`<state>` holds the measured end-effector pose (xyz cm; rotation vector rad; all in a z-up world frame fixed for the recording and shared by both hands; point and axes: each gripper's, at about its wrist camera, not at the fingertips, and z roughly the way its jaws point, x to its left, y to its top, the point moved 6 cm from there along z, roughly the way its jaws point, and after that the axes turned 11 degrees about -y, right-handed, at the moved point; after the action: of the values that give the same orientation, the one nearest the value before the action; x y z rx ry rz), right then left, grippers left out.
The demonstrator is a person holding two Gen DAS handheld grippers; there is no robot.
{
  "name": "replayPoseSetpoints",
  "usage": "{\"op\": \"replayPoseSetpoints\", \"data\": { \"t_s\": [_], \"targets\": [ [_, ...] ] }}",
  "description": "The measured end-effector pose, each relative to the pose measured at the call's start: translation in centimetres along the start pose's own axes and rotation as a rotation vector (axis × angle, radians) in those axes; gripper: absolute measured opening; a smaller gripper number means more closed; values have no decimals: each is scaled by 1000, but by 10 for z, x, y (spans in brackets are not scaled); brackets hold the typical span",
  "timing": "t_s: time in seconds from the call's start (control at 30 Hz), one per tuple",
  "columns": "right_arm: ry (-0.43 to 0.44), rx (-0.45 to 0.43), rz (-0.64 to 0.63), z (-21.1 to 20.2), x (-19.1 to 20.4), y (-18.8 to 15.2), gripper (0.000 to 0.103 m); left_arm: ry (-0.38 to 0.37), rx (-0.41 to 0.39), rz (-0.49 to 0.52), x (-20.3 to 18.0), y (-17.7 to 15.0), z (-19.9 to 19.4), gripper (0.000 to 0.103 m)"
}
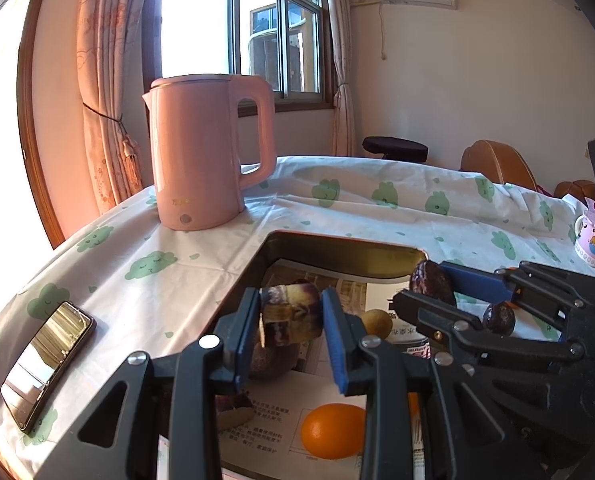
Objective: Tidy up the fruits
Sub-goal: 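Lower the dark brown fruit and cylinder into the tin box and open both grippers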
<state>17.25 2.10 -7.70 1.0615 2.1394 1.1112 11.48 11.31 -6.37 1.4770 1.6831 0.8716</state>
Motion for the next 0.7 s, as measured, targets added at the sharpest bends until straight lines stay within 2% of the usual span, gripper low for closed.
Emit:
{"op": "replayPoseSetpoints", "data": {
  "t_s": [0.23, 0.4, 0.57, 0.7],
  "targets": [
    [10, 9, -3, 2, 2, -1, 42, 0, 2, -9, 2, -2, -1, 35],
    [10, 6, 10, 2, -1, -1, 42, 10, -1, -30, 6, -2, -3, 48],
    [7, 0, 19, 0, -2, -1, 44, 15, -4, -32, 8, -2, -4, 51],
    [6, -5, 36, -2, -6, -1, 47, 27, -15, -46, 12, -2, -6, 64]
  ]
}}
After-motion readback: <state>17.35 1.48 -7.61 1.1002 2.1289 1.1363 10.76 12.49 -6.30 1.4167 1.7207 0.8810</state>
